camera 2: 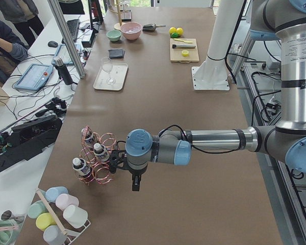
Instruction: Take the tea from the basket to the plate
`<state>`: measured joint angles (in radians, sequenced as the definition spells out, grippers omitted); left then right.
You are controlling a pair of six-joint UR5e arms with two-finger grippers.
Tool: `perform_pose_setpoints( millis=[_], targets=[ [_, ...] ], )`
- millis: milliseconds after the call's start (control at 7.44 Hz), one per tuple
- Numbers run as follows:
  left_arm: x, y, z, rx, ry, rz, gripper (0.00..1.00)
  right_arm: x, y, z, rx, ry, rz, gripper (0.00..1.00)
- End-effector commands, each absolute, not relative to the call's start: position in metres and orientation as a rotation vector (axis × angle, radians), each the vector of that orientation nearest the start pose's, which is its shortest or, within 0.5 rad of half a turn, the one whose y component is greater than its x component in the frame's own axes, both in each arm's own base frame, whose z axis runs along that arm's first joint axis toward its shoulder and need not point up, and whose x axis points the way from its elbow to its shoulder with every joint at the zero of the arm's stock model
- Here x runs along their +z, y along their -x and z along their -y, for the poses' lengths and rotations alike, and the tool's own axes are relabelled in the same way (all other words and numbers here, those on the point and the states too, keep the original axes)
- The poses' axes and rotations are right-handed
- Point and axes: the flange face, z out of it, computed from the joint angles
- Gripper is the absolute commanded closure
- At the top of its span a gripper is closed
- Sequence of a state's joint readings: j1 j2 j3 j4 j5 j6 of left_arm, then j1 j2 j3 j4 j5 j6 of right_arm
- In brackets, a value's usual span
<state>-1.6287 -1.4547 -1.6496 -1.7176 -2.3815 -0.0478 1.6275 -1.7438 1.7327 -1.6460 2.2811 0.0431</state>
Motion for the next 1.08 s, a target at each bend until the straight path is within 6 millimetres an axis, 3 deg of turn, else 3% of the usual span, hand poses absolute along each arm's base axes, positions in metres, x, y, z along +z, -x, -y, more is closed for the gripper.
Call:
perform_pose_setpoints(
  millis=[0, 269, 941],
  targets=[
    [0.651, 0.089, 0.440, -0.057, -0.119, -0.811, 0.02, 0.670, -0.092, 0.407, 0.125, 0.078, 0.711, 0.00],
    [0.640, 0.088, 0.443, -0.047, -0.136, -0.809, 0.02, 0.669, -0.092, 0.407, 0.124, 0.077, 0.711, 0.00],
    [0.637, 0.087, 0.446, -0.038, -0.142, -0.806, 0.02, 0.670, -0.093, 0.405, 0.134, 0.080, 0.709, 0.00]
  ],
)
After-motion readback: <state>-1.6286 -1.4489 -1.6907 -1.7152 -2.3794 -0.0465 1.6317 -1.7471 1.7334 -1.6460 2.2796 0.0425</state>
